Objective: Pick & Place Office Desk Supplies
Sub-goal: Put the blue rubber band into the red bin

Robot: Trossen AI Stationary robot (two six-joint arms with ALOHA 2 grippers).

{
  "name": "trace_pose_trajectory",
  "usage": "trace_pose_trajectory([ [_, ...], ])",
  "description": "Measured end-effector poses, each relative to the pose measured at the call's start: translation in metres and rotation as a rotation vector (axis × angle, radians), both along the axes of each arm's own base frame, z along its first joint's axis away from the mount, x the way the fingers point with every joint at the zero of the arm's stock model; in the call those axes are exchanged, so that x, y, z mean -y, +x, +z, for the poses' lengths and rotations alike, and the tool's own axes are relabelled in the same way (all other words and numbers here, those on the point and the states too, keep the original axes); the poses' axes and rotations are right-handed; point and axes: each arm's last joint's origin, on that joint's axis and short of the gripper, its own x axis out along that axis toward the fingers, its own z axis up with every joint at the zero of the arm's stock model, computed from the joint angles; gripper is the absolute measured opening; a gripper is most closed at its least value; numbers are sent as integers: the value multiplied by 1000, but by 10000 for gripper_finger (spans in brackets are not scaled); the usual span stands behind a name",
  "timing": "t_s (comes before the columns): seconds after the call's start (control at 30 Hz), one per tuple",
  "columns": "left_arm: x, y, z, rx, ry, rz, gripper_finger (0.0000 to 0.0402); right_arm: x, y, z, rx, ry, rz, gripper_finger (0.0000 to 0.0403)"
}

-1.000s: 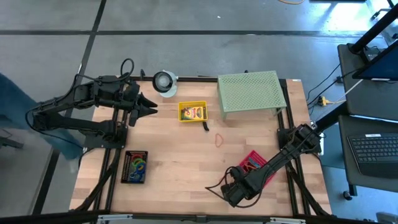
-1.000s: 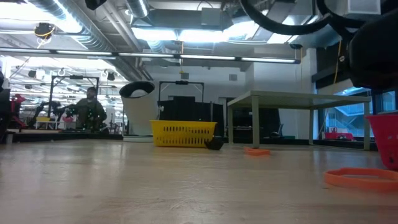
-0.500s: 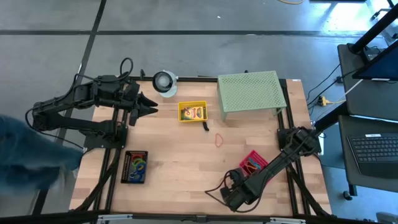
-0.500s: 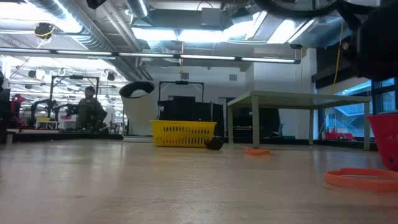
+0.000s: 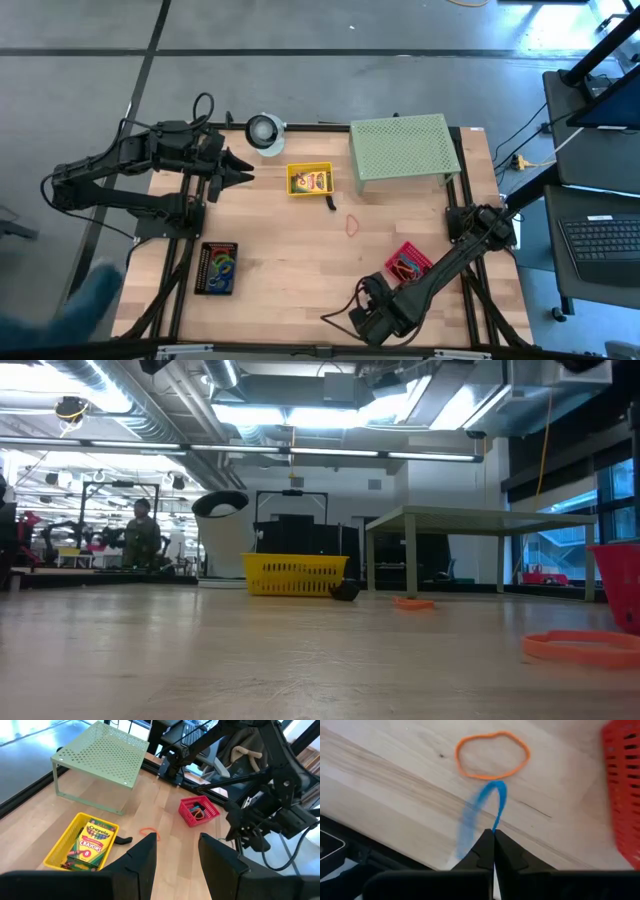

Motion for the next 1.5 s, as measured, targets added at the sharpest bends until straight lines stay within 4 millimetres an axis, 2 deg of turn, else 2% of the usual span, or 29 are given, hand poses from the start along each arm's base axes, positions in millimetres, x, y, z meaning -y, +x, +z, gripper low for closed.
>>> trace_pose_trajectory([
  [0.27, 0, 0, 0, 0, -1, 0, 141, 15, -14, 31, -59, -108, 0, 0],
  [0.5, 0, 0, 0, 0, -3, 1, 141, 42, -41, 64, -101, -219, -40, 0],
  [0.67, 0, 0, 0, 0, -3, 1, 141, 65, -65, 72, -79, -207, -66, 0],
  [0.9, 0, 0, 0, 0, -3, 1, 141, 95, -99, 46, -50, -100, -81, 0],
  [1.0, 0, 0, 0, 0, -3, 1, 141, 102, -107, 30, -29, -69, -101, 0],
  [1.2, 0, 0, 0, 0, 3, 16, 141, 103, -108, 7, 1, 2, -90, 0],
  [1.37, -1, 0, 0, -1, 9, 33, 141, 104, -108, 7, 31, -32, -97, 6],
  [1.5, -1, 0, 0, -1, 9, 33, 141, 105, -110, 6, 0, -32, -106, 31],
])
